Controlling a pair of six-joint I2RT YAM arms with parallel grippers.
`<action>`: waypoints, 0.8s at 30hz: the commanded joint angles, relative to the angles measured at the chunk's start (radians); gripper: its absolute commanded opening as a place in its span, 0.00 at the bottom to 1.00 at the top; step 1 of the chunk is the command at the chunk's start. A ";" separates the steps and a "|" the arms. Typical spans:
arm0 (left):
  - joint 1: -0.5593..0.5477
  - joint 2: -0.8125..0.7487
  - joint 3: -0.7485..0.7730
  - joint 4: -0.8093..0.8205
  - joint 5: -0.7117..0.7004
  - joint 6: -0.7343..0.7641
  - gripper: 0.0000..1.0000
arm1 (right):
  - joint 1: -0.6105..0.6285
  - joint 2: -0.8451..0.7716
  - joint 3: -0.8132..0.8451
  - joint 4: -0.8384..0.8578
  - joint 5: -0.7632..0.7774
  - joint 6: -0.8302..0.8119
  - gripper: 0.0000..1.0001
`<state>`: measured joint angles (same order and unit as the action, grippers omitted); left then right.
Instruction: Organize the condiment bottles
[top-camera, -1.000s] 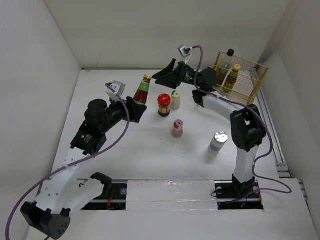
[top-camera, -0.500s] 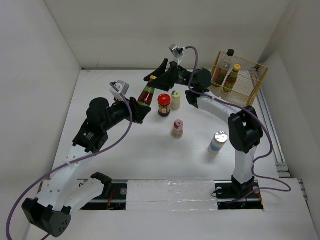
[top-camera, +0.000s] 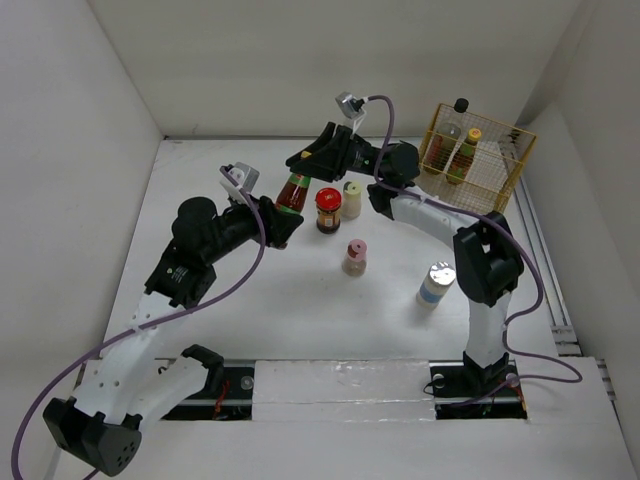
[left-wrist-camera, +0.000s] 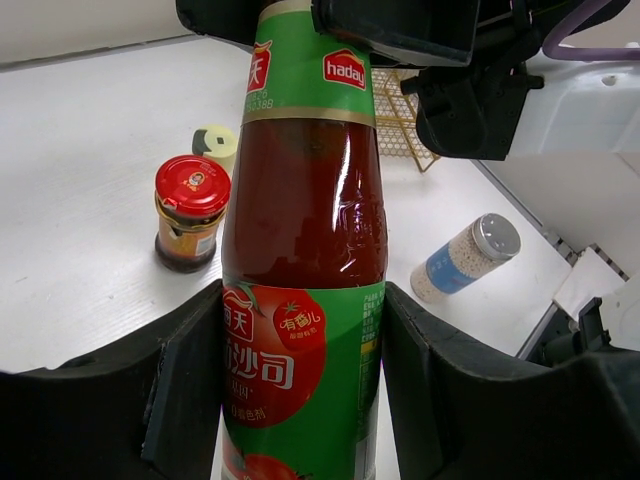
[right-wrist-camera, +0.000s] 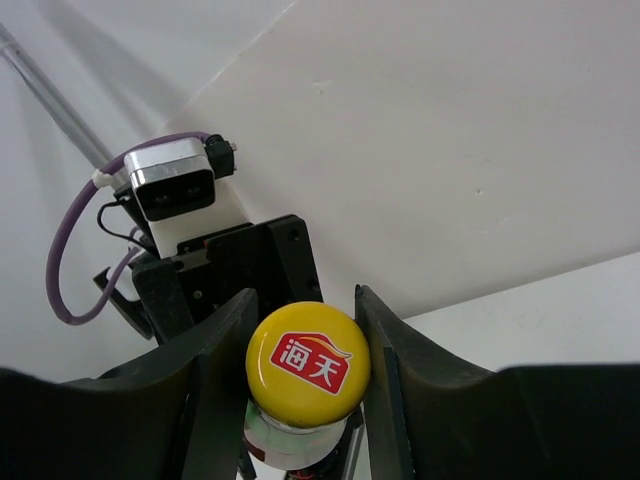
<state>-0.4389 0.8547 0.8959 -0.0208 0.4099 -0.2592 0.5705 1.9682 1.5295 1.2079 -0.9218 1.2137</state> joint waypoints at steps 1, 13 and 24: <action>0.003 -0.036 0.017 0.170 -0.016 -0.015 0.01 | 0.011 -0.018 -0.011 0.113 0.037 -0.029 0.19; 0.003 -0.051 0.037 0.123 -0.066 -0.028 0.92 | -0.069 -0.180 -0.011 -0.267 0.092 -0.351 0.05; 0.003 -0.102 0.015 0.064 -0.341 -0.077 0.97 | -0.336 -0.391 -0.042 -0.549 0.188 -0.570 0.04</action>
<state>-0.4370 0.7311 0.8963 0.0502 0.1799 -0.3027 0.3214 1.7500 1.4612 0.7319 -0.8490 0.7883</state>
